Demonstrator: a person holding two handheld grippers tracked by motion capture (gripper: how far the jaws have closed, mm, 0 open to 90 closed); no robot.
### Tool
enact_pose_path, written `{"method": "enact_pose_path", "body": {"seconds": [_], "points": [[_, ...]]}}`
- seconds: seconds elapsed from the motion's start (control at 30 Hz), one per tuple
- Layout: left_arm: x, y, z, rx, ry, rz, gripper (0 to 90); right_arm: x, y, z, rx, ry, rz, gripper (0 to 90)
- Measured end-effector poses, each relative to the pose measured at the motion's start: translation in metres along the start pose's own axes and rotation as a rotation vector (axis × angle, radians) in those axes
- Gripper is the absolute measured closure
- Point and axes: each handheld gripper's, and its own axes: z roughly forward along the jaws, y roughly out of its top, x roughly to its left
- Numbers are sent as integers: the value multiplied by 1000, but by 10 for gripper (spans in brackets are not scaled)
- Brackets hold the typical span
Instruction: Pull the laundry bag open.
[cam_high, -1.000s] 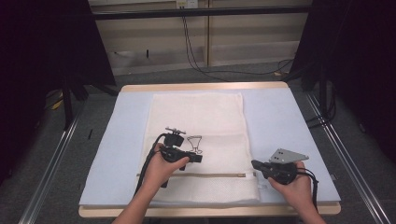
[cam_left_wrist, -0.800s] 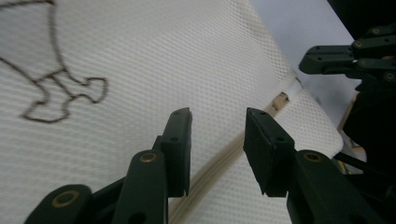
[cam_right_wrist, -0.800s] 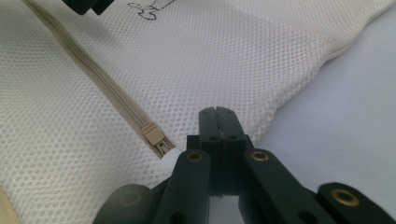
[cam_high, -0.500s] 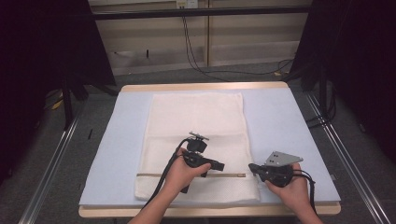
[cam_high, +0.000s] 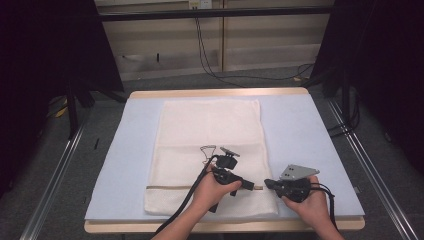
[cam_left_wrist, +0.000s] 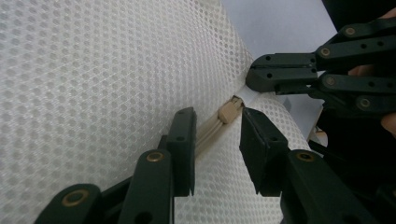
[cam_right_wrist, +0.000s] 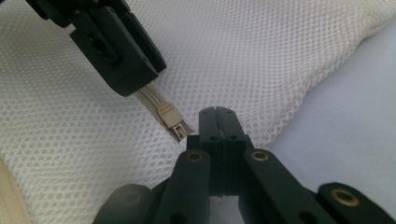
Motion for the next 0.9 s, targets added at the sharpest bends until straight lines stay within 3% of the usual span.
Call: {"method": "enact_pose_path", "body": {"seconds": [0.17,0.2,0.27,0.33,0.37,0.4,0.43,0.47,0.5,0.53,0.57,0.6,0.7,0.77,0.83,0.9], "points": [[-4,2,9,-1,17,-17,699,0,-2,1,5,2,11,900],[-4,3,11,3,-2,-22,706,-1,-3,2,3,6,15,900],[-6,4,14,-12,-1,-47,714,-1,-3,2,4,5,25,900],[-6,5,16,-1,-6,-39,730,-1,-4,2,2,7,26,900],[-8,5,19,-19,-15,-70,736,0,-4,3,1,5,26,900],[-7,5,20,-3,-29,-55,740,0,-4,3,0,5,29,900],[-9,5,23,-5,-43,-80,749,0,-5,3,0,5,31,900],[-9,5,26,9,-58,-75,750,-1,-5,3,1,9,35,900],[-11,5,30,0,-41,-75,767,0,-5,3,3,6,40,900],[-12,6,31,-8,-46,-93,795,0,-5,3,4,6,40,900],[-14,7,33,-21,-34,-136,817,0,-5,3,4,3,40,900],[-12,7,32,-8,-44,-123,842,0,-5,3,4,2,43,900],[-9,7,32,-1,-54,-139,860,0,-6,3,-1,9,49,900],[-9,8,31,23,-48,-103,867,-1,-7,3,1,13,55,900],[-9,9,31,18,-59,-139,872,0,-7,3,0,11,54,900],[-8,9,30,28,-52,-130,874,0,-8,3,-2,14,49,900]]}}
